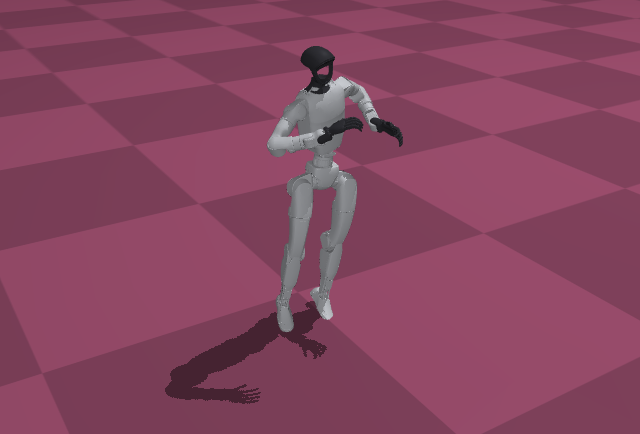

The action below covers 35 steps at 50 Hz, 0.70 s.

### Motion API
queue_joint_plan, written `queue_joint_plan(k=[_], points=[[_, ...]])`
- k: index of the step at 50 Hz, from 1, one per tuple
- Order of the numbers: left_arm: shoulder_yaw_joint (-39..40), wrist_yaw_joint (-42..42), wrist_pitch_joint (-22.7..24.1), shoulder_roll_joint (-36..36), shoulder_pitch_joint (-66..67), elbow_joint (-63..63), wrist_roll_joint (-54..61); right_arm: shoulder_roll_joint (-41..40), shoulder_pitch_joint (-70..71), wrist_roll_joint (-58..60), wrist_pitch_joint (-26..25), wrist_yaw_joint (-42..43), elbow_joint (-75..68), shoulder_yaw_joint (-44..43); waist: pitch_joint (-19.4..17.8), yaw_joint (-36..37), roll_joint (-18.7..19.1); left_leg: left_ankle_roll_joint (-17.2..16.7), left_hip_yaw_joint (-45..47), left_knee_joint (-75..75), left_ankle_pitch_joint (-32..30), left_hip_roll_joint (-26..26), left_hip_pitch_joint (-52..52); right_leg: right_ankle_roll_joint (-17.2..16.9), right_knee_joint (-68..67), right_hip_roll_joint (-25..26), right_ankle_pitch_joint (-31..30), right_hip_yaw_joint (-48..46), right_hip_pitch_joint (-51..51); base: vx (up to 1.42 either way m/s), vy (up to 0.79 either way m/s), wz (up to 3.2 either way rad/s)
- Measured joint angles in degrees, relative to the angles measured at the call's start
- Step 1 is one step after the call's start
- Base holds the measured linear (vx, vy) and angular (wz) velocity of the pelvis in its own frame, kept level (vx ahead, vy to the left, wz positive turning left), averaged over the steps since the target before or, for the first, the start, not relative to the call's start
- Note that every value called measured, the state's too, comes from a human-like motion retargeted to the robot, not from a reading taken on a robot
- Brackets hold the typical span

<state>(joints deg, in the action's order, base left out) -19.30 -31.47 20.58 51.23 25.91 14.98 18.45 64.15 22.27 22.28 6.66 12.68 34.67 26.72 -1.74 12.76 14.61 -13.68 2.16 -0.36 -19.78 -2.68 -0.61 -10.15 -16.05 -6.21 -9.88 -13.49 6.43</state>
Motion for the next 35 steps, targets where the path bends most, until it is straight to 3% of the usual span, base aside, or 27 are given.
queue_joint_plan(k=[5,8,10,12,13,15,17,18,20,22,24,27,30,32,35], points=[[7.1,8.0,-3.9,-1.0,4.0,-12.8,0.8,5.2,-4.3,-11.7,-0.6,-3.2,-6.6,-3.4,-1.7,-5.2,-11.6,4.3,9.3,7.1,6.1,2.4,-0.1,0.4,2.8,5.5,1.1,18.0,-1.0,-0.17,1.09,0.40],[7.7,10.5,-6.3,-1.0,0.3,-21.8,-0.6,3.5,-15.1,-20.4,-0.9,-6.4,-12.5,-8.8,-2.0,-9.7,-20.6,5.6,8.9,10.9,9.9,4.6,0.6,-4.3,5.1,8.3,-2.0,29.0,-2.6,-0.08,0.99,1.23],[7.4,12.1,-7.5,-0.5,-3.2,-26.7,-2.0,1.1,-23.3,-23.2,-1.1,-9.3,-15.4,-13.0,-2.7,-12.0,-25.7,5.1,7.6,13.3,13.7,8.3,0.8,-4.8,6.9,10.3,-5.2,28.6,-4.6,-0.01,0.94,1.16],[5.7,13.4,-9.5,-1.1,-9.5,-30.2,-3.8,-1.0,-32.2,-23.8,-1.4,-11.9,-16.8,-18.3,-3.5,-11.7,-28.0,6.7,5.4,13.2,13.7,10.2,2.5,-2.2,1.2,7.1,5.9,22.8,-2.3,-0.13,1.29,0.55],[4.9,14.1,-11.1,-1.4,-13.7,-32.2,-5.1,-2.9,-36.5,-24.6,-1.4,-12.6,-17.5,-21.1,-4.8,-10.8,-27.5,6.5,0.4,14.3,14.8,12.6,3.4,2.9,-5.8,7.0,16.8,19.0,-0.2,-0.19,1.23,0.09],[5.9,15.7,-14.3,-4.2,-21.8,-36.2,-9.2,-7.6,-41.8,-27.6,-1.7,-13.0,-21.4,-24.4,-8.5,-8.5,-26.0,7.4,-12.9,21.7,26.7,13.5,5.5,11.2,-27.6,6.2,35.5,17.5,8.4,-0.26,1.19,-0.16],[10.7,14.8,-16.1,-11.5,-28.1,-40.1,-11.5,-14.9,-41.4,-29.0,-3.1,-9.4,-30.2,-23.4,-13.8,-8.0,-25.3,10.2,-19.4,35.5,44.4,8.2,9.1,9.1,-48.4,3.1,39.1,19.4,18.0,-0.30,1.19,0.25],[13.5,13.6,-16.5,-16.2,-30.2,-41.4,-11.3,-19.8,-39.1,-29.0,-4.2,-5.8,-36.4,-21.1,-16.2,-8.8,-24.9,11.9,-20.0,42.3,49.8,5.5,11.6,7.7,-54.5,1.0,38.3,19.5,20.9,-0.26,1.08,0.54],[17.2,11.3,-16.3,-24.6,-32.1,-42.0,-9.2,-29.8,-32.0,-30.9,-5.9,2.5,-49.5,-14.3,-19.3,-10.3,-23.1,12.8,-18.4,51.4,53.3,3.4,15.9,9.1,-58.3,-1.2,37.5,19.1,22.9,-0.19,0.92,0.14],[15.2,9.2,-14.6,-28.5,-32.3,-40.1,-4.5,-37.7,-27.1,-37.4,-6.7,8.5,-56.7,-9.8,-20.6,-8.2,-22.2,9.0,-15.3,48.8,50.9,3.0,15.1,11.7,-53.7,-2.3,36.8,20.0,22.0,-0.10,0.73,-1.14],[11.4,9.3,-11.9,-29.7,-30.9,-38.1,-2.3,-41.5,-25.7,-37.5,-6.0,7.7,-56.6,-8.0,-20.4,-5.8,-21.9,7.0,-11.6,40.9,47.6,2.8,11.3,11.4,-45.1,-4.1,35.4,19.8,18.9,-0.03,0.61,-1.43],[8.1,9.3,-8.4,-29.8,-26.2,-35.1,0.8,-41.7,-26.4,-23.8,-4.3,4.4,-50.8,-6.9,-18.0,-6.3,-21.4,5.1,-10.3,26.2,39.4,1.9,5.8,8.3,-27.7,-6.1,30.1,18.3,11.8,-0.02,0.48,-0.39],[8.0,11.6,-5.8,-30.0,-20.8,-32.5,6.4,-38.7,-26.5,-10.9,-0.4,2.8,-46.5,-5.2,-13.2,-8.7,-19.2,4.3,-11.0,16.0,33.8,3.4,4.6,5.0,-11.6,-5.4,20.1,16.0,7.7,-0.06,0.39,0.06],[8.3,13.2,-5.4,-29.3,-18.3,-30.7,8.3,-37.7,-26.4,-11.3,0.2,2.0,-45.0,-4.8,-10.8,-9.9,-18.3,3.7,-10.8,12.2,32.4,3.7,4.4,0.5,-7.8,-5.8,15.4,13.9,7.7,-0.07,0.35,-0.18],[6.5,14.6,-5.4,-26.8,-19.1,-30.3,8.9,-37.7,-23.7,-16.0,0.2,4.0,-46.0,-4.2,-9.6,-10.7,-17.2,3.4,-10.9,2.7,30.3,4.8,1.3,-2.6,1.3,-5.8,10.7,11.5,4.5,-0.13,0.26,-0.18]])
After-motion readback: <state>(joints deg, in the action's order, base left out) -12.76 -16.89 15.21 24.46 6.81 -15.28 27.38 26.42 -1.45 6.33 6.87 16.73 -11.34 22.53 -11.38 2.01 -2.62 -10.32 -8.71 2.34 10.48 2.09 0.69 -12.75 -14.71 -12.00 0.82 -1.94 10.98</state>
